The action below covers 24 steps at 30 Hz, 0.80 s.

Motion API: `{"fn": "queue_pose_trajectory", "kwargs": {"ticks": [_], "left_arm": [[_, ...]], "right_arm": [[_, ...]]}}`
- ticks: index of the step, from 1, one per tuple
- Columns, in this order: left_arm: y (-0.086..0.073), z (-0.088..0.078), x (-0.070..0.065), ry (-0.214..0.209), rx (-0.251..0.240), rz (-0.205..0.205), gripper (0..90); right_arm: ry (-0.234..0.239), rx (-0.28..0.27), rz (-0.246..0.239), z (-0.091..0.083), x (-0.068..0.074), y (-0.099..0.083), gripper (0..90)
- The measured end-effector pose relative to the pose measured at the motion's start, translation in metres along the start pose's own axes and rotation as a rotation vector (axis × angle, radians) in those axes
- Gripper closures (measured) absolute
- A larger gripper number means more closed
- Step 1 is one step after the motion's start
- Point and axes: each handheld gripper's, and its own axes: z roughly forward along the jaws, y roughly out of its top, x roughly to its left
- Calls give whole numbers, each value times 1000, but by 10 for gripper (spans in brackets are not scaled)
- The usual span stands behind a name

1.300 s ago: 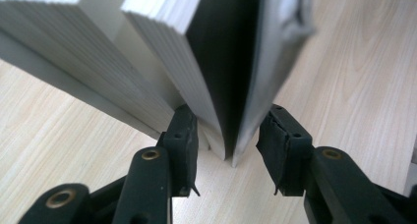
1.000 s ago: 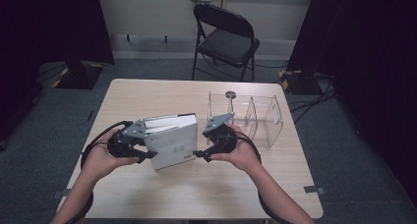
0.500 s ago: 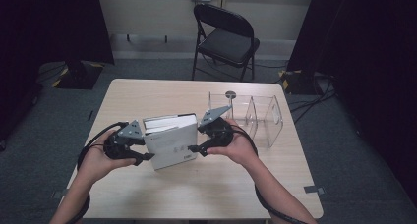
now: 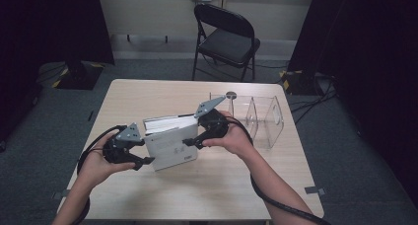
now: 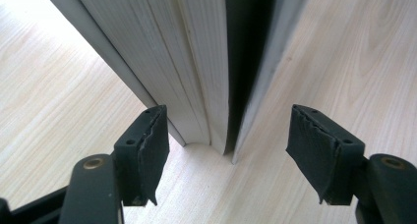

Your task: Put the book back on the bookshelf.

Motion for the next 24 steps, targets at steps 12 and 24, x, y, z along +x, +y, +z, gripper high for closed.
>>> {"fn": "queue_pose_trajectory", "kwargs": {"ticks": [12,24], "left_arm": [[-15,-1,2,11,-31,-13,276],[-25,13,-4,-3,-52,-29,236]], "right_arm": [[60,70,-47,-7,3,6,455],[41,109,-42,-15,20,5,523]]}}
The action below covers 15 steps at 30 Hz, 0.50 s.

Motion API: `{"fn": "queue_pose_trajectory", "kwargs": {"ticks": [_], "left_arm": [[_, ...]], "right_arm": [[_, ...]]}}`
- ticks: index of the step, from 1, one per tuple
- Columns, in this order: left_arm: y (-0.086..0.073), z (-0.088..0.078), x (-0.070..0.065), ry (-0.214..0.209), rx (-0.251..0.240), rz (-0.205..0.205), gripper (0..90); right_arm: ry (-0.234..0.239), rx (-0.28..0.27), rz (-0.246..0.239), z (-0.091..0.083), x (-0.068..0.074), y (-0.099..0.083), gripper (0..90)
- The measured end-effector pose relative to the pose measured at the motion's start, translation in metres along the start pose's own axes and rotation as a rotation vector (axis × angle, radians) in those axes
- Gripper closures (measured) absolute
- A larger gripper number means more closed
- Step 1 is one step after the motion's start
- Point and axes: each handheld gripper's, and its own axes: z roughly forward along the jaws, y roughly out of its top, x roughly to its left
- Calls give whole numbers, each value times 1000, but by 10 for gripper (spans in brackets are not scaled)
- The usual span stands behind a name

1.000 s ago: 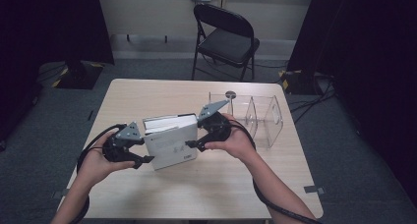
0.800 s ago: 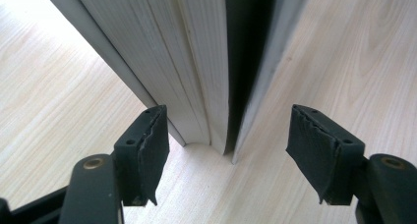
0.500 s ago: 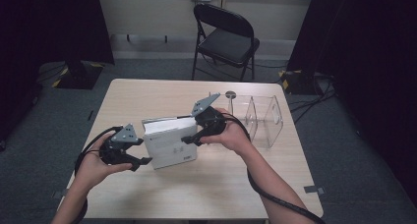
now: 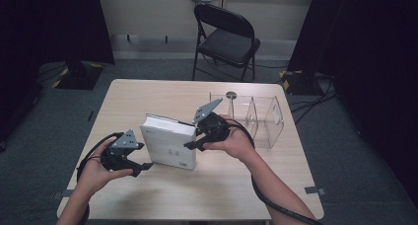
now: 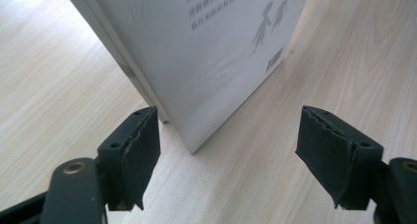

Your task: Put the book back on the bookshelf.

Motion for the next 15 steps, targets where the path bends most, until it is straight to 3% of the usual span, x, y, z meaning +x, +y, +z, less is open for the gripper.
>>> {"fn": "queue_pose_trajectory", "kwargs": {"ticks": [9,13,15], "left_arm": [[-14,14,-1,-10,-15,-29,193],[-23,26,-2,-6,4,-54,178],[-26,29,-2,6,19,-45,178]], "right_arm": [[-14,8,13,-9,-1,-8,522],[-15,22,15,-13,0,-11,522],[-20,24,14,-15,0,-12,522]]}}
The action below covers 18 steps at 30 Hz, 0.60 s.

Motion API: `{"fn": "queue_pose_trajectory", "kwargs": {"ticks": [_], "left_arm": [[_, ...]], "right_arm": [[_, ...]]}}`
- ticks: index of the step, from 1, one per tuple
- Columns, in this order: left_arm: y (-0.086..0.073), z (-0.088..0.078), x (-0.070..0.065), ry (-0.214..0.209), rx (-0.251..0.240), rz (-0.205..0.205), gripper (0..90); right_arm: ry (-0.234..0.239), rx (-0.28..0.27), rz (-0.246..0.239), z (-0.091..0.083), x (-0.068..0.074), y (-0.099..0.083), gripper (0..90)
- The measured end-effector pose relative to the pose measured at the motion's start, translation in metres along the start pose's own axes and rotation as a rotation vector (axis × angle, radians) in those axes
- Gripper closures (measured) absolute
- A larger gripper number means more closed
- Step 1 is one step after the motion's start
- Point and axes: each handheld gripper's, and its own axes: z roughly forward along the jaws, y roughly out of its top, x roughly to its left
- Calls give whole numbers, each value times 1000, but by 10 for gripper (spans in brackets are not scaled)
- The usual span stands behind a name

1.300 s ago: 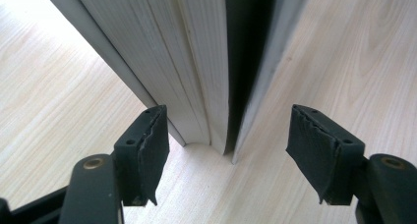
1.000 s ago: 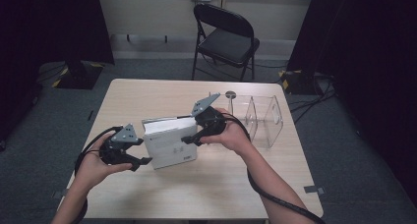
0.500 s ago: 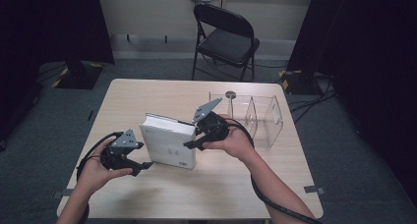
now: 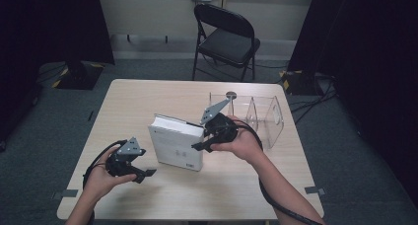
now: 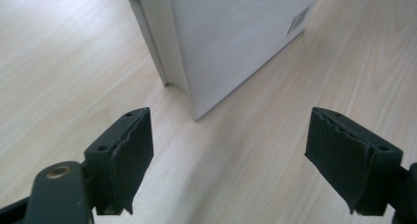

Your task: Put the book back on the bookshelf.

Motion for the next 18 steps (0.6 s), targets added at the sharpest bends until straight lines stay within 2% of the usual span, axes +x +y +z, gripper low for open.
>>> {"fn": "queue_pose_trajectory", "kwargs": {"ticks": [4,7,10,12,15,18], "left_arm": [[-4,5,0,-13,15,-4,172],[-9,11,2,-7,0,-23,170],[-12,15,3,0,11,-10,168],[-12,17,2,0,7,-21,168],[-15,24,0,-9,36,-9,169],[-17,29,-2,-4,31,-18,169]], "right_arm": [[-3,1,7,-1,0,-1,521],[-2,3,13,-2,0,-1,518],[-4,-1,18,-1,-1,-1,513],[-8,-3,25,-1,0,-2,510],[-8,-9,27,-1,-1,-2,503],[-10,-12,37,-1,-1,-2,497]]}}
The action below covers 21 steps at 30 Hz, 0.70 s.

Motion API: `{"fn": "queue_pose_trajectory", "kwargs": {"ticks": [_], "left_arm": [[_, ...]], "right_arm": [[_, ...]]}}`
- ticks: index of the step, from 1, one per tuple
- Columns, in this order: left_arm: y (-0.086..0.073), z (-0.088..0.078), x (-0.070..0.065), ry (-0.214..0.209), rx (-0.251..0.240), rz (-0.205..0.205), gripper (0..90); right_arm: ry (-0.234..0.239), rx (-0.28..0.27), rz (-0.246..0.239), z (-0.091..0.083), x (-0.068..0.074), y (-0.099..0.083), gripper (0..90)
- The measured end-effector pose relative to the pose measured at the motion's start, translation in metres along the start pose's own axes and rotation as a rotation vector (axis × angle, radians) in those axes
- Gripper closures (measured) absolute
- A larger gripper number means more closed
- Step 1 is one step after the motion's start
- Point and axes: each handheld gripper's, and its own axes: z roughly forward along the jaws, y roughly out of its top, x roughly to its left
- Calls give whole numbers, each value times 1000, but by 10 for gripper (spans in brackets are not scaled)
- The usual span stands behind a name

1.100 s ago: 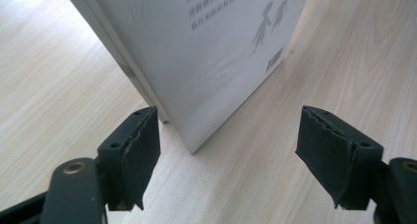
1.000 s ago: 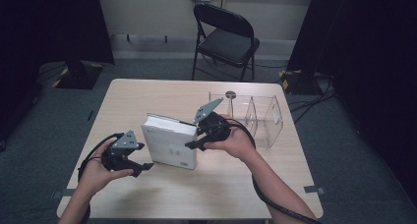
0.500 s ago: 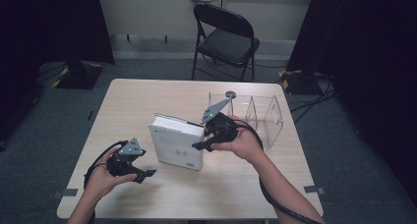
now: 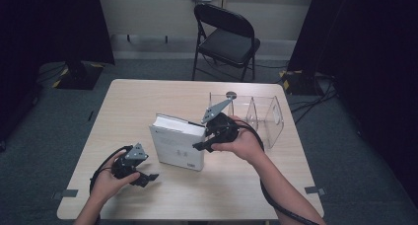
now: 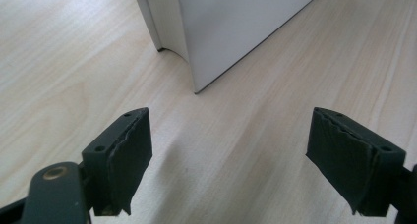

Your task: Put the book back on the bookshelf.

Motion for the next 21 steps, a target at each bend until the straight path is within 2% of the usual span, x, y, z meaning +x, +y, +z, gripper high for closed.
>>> {"fn": "queue_pose_trajectory", "kwargs": {"ticks": [3,4,5,8,10,15,18,20,21], "left_arm": [[-3,2,1,7,4,12,169],[-3,2,1,7,4,12,169],[-6,4,0,8,-1,-6,169],[-10,8,0,17,15,4,169],[-12,9,0,15,20,4,163],[-17,12,3,-12,-25,-7,151],[-18,12,3,-15,-33,-9,146],[-20,12,3,-20,-53,-9,140],[-20,12,3,-20,-53,-9,138]], "right_arm": [[0,-1,2,0,0,0,486],[0,-1,2,0,0,0,486],[1,-1,14,0,1,1,475],[1,-12,24,1,0,4,453],[-4,14,30,1,1,7,441],[-18,49,23,1,1,16,390],[-13,15,33,1,2,20,387],[-14,16,33,2,2,23,376],[-16,36,34,2,2,25,370]]}}
